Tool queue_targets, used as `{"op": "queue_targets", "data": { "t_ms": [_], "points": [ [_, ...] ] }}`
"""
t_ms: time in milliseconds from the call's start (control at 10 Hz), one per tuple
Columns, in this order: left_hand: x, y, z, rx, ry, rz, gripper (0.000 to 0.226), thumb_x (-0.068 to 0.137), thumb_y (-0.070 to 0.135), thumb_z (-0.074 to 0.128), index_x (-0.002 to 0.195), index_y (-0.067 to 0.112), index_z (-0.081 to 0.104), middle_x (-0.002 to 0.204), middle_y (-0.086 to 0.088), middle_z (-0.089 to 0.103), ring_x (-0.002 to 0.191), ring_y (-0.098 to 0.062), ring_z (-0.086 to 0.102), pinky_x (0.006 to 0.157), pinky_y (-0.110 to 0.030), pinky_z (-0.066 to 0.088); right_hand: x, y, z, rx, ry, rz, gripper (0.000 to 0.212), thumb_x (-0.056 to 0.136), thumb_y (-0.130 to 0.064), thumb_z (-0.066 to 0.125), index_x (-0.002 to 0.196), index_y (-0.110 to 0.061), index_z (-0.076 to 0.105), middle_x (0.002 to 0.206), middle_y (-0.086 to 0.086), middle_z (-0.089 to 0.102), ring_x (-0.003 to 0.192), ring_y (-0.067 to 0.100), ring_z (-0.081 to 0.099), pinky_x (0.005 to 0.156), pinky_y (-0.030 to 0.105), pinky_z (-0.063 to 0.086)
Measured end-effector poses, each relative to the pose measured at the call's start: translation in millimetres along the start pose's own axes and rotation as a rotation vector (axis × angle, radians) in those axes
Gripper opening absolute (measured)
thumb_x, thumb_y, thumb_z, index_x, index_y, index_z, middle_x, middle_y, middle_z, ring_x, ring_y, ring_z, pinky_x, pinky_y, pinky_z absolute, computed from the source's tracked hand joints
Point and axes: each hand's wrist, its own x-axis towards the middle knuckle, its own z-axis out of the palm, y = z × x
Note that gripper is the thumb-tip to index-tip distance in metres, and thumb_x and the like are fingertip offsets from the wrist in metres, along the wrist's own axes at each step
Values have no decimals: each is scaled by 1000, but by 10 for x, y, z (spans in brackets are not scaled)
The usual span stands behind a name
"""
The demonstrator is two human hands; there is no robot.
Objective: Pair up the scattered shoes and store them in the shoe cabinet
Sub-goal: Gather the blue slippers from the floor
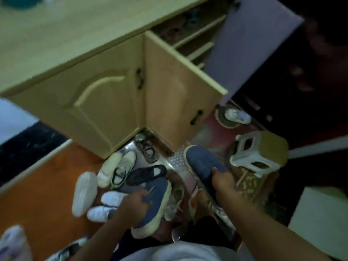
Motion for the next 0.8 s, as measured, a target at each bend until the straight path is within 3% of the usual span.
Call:
{"op": "queue_targets", "data": {
  "t_ms": [100,200,300,400,500,600,700,800],
  "points": [
    [153,623,151,184,-169,86,35,98,8,51,67,19,38,68,2,42,64,-11,43,79,-34,49,249,190,-628,94,101,93,61,100,-39,53,140,8,47,137,25,55,120,42,56,100,45,48],
    [336,1330,373,278,-125,136,4,95,20,57,92,20,56,88,0,59,81,-16,57,78,-27,45,678,305,-1178,167,120,101,58,102,-33,50,143,7,43,142,26,51,125,44,52,105,48,43],
    [809,1906,758,347,-191,118,23,102,19,46,120,13,59,114,-9,64,101,-22,62,88,-28,46,1388,317,-1578,226,81,170,57,104,-33,47,145,7,40,146,26,46,129,44,48,109,49,38],
    [1318,2564,1097,286,-115,59,35,104,23,45,133,5,53,124,-15,63,113,-30,61,89,-33,46,2201,130,-1865,281,24,242,60,103,-34,51,145,8,39,145,26,47,128,44,49,106,48,42],
    [1539,3032,1270,210,-62,5,17,104,26,46,107,12,57,113,-18,66,103,-33,64,84,-39,49,2592,49,-2106,305,-114,213,41,102,-25,53,130,4,57,129,25,61,116,42,60,81,39,51],
    [1836,3644,1400,3,13,-61,16,106,13,42,92,8,48,84,-12,55,76,-23,56,73,-35,44,2909,-242,-2489,304,-171,186,35,101,-26,53,122,1,62,107,18,68,85,28,67,66,32,49],
    [2140,4136,1441,-209,122,-151,20,101,12,52,89,24,42,78,9,42,67,-2,39,63,-18,38,3236,-670,-2698,330,-204,214,30,101,-27,52,116,-3,63,113,23,65,91,29,63,83,43,54],
    [2412,4464,1324,-354,127,-234,18,96,17,57,107,24,45,94,-3,59,88,-22,64,78,-31,53,3490,-1072,-2708,330,-215,274,30,101,-28,52,110,-1,63,113,23,65,108,42,62,94,48,52]
  ]
}}
